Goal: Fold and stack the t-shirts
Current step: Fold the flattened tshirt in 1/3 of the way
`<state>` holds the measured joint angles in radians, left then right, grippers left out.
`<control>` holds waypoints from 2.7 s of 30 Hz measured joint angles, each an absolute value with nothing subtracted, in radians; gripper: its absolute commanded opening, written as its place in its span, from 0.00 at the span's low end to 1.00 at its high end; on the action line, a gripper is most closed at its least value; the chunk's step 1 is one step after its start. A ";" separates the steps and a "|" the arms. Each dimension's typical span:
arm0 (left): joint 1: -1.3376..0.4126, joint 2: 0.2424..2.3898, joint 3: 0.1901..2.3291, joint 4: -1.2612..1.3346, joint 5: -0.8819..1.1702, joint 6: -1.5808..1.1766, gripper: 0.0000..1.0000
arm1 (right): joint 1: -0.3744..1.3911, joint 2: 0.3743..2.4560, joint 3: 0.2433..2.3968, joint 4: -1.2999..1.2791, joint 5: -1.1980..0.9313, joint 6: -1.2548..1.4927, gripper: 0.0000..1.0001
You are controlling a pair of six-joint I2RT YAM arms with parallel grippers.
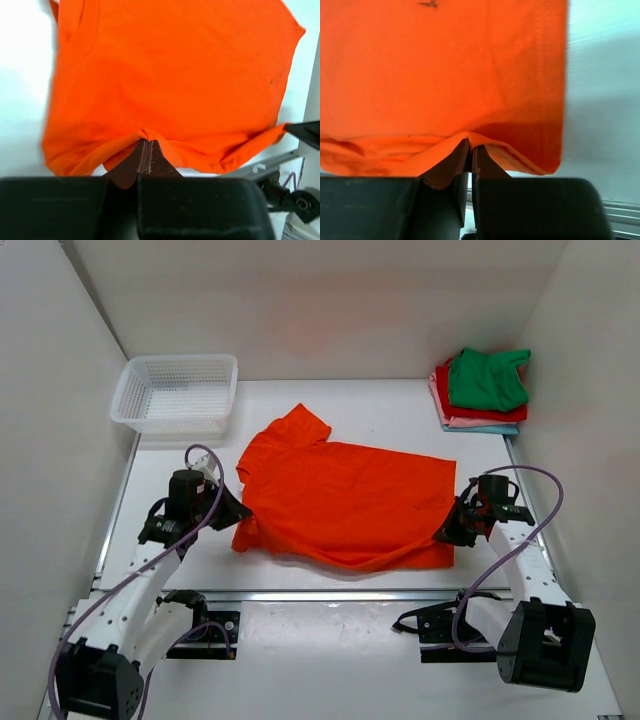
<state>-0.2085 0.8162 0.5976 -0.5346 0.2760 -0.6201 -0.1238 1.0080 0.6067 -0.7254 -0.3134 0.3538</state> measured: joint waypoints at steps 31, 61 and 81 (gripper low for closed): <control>-0.200 1.424 0.913 -0.329 0.261 -0.471 0.03 | -0.278 1.061 0.576 -0.677 -0.307 0.392 0.08; -0.250 1.997 1.342 -0.456 0.180 -0.423 0.24 | -0.078 1.826 1.147 -0.507 -0.254 0.404 0.33; -0.209 1.696 1.261 -0.469 0.163 -0.392 0.22 | -0.014 1.782 1.332 -0.582 -0.184 0.312 0.31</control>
<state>-0.2089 1.6962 1.2613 -0.4690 0.1635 -0.3923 -0.0139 1.7824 1.3319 -0.5819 -0.1841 0.3119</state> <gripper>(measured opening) 0.231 0.307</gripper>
